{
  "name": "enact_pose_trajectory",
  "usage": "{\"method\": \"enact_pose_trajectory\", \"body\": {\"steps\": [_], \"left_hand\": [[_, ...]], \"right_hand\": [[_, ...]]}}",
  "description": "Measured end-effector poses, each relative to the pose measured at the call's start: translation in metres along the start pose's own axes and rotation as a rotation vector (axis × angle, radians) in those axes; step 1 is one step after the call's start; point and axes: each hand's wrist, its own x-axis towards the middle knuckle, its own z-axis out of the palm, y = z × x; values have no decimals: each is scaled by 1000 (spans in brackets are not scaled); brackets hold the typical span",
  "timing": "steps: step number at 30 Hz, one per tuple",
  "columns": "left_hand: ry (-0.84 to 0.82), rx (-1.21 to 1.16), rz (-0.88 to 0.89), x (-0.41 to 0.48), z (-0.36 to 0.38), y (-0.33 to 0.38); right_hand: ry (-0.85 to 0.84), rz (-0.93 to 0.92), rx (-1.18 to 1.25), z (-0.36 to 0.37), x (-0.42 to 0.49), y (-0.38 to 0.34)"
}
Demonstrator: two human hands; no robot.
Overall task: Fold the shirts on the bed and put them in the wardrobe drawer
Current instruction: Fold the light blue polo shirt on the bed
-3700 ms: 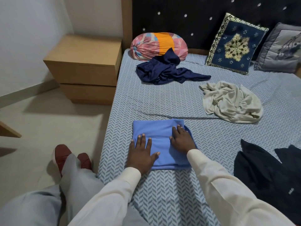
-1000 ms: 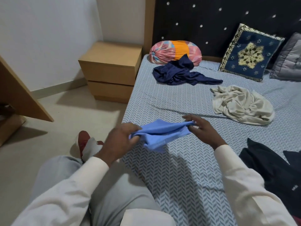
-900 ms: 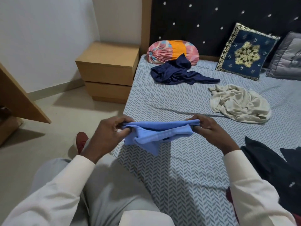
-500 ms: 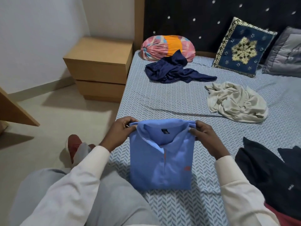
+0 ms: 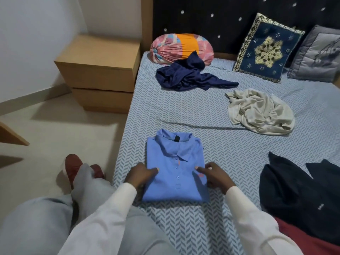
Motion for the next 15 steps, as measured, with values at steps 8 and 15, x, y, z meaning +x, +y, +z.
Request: {"method": "enact_pose_trajectory", "body": {"steps": [8,15], "left_hand": [[-73,46,24,-41,8,-38],[3,630,8,-81,10,-22]], "right_hand": [[-241,-59,73,11,-58,38],[-125,-32,-477,23,-72,53]]}}
